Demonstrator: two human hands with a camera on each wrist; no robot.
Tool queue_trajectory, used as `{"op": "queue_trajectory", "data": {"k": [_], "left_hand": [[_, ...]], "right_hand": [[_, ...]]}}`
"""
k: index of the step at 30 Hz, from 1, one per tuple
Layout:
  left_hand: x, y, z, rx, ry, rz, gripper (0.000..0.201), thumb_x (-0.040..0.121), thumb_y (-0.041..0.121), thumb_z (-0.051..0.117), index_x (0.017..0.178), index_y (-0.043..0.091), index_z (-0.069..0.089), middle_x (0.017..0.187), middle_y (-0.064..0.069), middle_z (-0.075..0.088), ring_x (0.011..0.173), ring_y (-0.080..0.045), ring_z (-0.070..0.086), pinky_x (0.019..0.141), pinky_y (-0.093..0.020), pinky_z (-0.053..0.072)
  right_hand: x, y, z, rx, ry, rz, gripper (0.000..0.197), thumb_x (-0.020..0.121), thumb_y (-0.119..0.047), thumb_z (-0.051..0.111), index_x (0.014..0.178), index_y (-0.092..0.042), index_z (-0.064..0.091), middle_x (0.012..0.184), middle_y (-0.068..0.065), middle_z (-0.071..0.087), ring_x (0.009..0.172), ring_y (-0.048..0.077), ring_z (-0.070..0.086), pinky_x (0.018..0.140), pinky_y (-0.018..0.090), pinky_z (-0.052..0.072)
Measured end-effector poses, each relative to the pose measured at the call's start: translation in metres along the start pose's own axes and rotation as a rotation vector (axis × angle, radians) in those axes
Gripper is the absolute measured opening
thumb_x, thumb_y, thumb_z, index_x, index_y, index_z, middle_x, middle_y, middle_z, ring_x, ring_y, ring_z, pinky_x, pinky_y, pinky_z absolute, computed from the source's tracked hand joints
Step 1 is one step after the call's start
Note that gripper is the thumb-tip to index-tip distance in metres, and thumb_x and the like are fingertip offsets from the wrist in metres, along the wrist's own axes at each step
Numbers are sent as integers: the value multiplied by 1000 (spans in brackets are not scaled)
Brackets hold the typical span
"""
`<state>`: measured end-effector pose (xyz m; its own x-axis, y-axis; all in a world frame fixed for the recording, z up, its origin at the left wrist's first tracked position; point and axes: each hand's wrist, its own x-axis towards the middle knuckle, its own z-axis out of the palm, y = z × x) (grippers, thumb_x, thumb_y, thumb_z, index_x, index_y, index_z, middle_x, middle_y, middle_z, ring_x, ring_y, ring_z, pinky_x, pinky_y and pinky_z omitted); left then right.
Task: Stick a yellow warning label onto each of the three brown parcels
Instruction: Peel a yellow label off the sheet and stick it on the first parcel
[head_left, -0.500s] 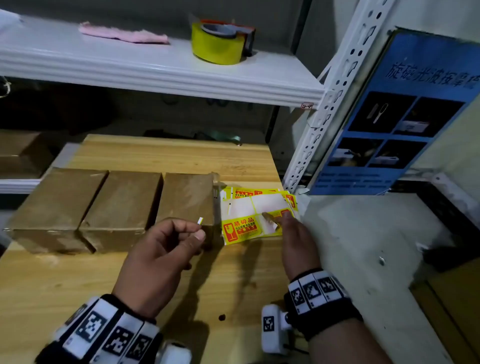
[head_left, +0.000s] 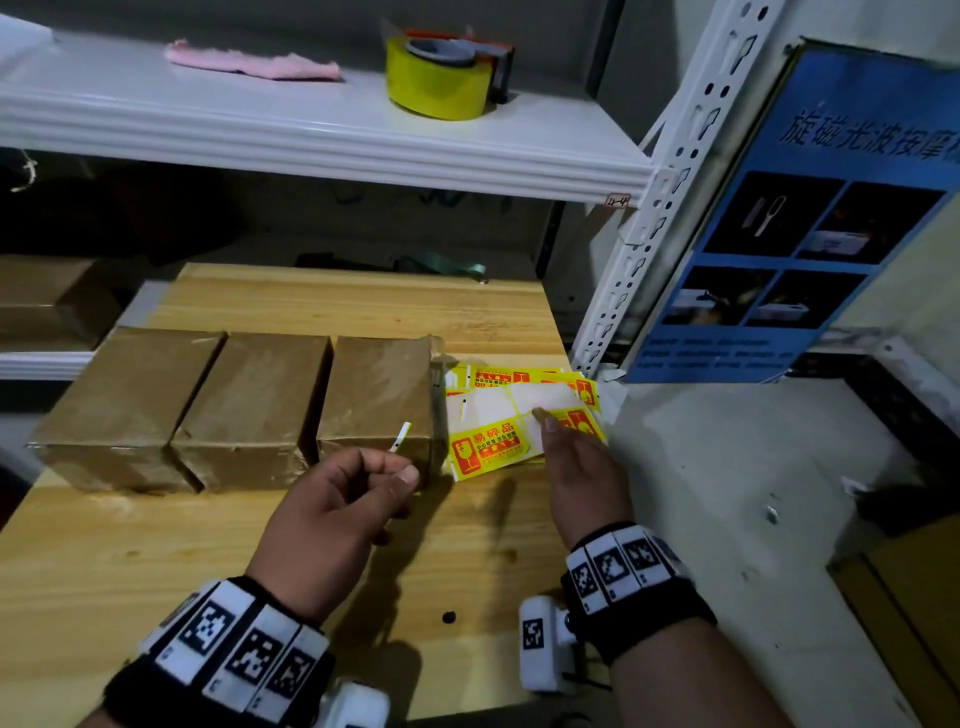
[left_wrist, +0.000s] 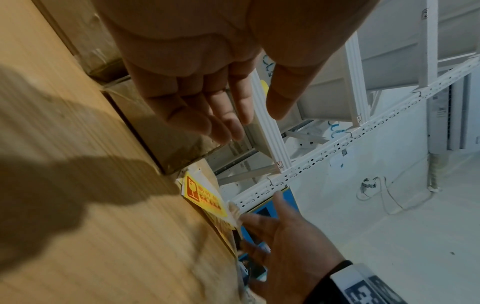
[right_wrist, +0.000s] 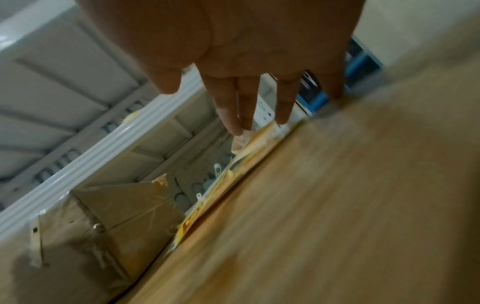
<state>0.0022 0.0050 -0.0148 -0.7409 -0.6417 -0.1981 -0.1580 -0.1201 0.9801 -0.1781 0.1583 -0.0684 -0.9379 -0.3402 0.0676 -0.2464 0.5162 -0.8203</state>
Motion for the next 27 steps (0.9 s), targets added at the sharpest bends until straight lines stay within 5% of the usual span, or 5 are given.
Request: {"op": "queue_trajectory", "data": {"k": [6, 13, 21, 24, 27], "left_hand": [[1, -5, 13, -194, -77, -264, 19, 91, 14, 68, 104, 2, 69, 109, -28, 71, 84, -27, 70, 58, -33, 59], [-2, -9, 31, -432, -162, -455, 52, 70, 25, 82, 116, 5, 65, 102, -6, 80, 118, -33, 66, 107, -57, 48], [-3, -11, 31, -685, -293, -346, 121, 33, 28, 104, 140, 13, 49, 128, -9, 72, 114, -26, 71, 92, -52, 56], [-6, -9, 33, -720, -339, -294, 102, 43, 25, 102, 135, 10, 60, 118, -12, 75, 99, -23, 75, 81, -44, 61], [-9, -4, 37, -730, -303, -199, 54, 82, 5, 74, 134, 12, 61, 120, -15, 74, 95, -27, 76, 69, -38, 63]], "right_hand": [[-15, -36, -28, 320, 162, -180, 31, 101, -38, 51, 106, -27, 80, 104, -16, 76, 97, -15, 64, 83, 6, 45], [-28, -46, -45, 632, 211, 16, 40, 93, -55, 52, 92, -27, 81, 102, -10, 80, 103, 8, 72, 94, 47, 57], [-35, -49, -41, 736, 166, 22, 43, 102, -40, 51, 84, -16, 82, 89, 8, 81, 85, 20, 75, 81, 48, 56], [-36, -46, -37, 731, 146, 39, 41, 100, -41, 53, 80, -19, 82, 87, 6, 80, 85, 19, 74, 81, 46, 56], [-36, -50, -35, 771, 125, 40, 44, 102, -32, 53, 71, -17, 79, 85, 3, 80, 83, 14, 72, 75, 40, 55]]}}
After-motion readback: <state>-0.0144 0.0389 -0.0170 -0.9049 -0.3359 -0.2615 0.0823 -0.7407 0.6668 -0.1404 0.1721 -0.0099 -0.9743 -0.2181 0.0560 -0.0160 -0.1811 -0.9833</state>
